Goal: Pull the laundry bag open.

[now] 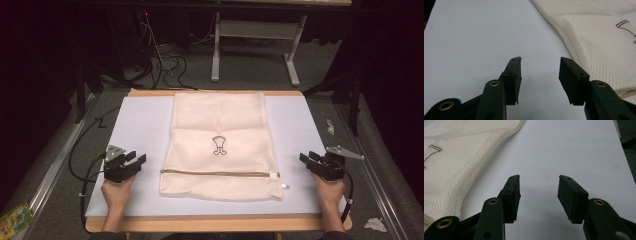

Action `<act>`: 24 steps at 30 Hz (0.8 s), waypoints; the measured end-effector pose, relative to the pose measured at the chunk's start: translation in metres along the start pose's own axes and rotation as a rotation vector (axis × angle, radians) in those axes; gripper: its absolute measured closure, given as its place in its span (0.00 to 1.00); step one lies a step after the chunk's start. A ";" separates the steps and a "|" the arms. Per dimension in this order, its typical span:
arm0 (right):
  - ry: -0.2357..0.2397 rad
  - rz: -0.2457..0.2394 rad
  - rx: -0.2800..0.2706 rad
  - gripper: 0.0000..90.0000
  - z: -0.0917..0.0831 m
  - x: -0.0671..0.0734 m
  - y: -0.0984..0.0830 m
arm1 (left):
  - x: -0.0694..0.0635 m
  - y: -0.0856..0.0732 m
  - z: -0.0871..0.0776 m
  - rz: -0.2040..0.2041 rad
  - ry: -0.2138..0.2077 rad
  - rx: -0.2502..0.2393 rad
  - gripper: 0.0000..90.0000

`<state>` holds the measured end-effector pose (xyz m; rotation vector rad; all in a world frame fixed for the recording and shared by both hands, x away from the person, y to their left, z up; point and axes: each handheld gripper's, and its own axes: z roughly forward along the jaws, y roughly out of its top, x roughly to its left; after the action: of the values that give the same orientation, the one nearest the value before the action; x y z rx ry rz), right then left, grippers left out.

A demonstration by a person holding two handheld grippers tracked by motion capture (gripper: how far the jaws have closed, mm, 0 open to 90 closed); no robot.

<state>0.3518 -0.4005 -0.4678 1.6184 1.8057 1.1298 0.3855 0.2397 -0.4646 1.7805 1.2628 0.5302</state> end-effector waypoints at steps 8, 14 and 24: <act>-0.014 -0.001 0.013 0.59 0.004 -0.001 0.000 | 0.001 0.000 0.006 -0.008 0.009 0.010 0.58; -0.026 0.003 0.029 0.59 0.006 -0.001 -0.001 | 0.002 -0.001 0.009 -0.011 0.019 0.011 0.58; -0.085 -0.051 0.042 0.59 0.009 0.003 -0.001 | 0.006 -0.006 0.015 -0.021 0.041 0.019 0.58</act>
<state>0.3580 -0.3953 -0.4727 1.6098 1.8171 0.9922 0.3960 0.2400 -0.4780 1.7781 1.3170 0.5469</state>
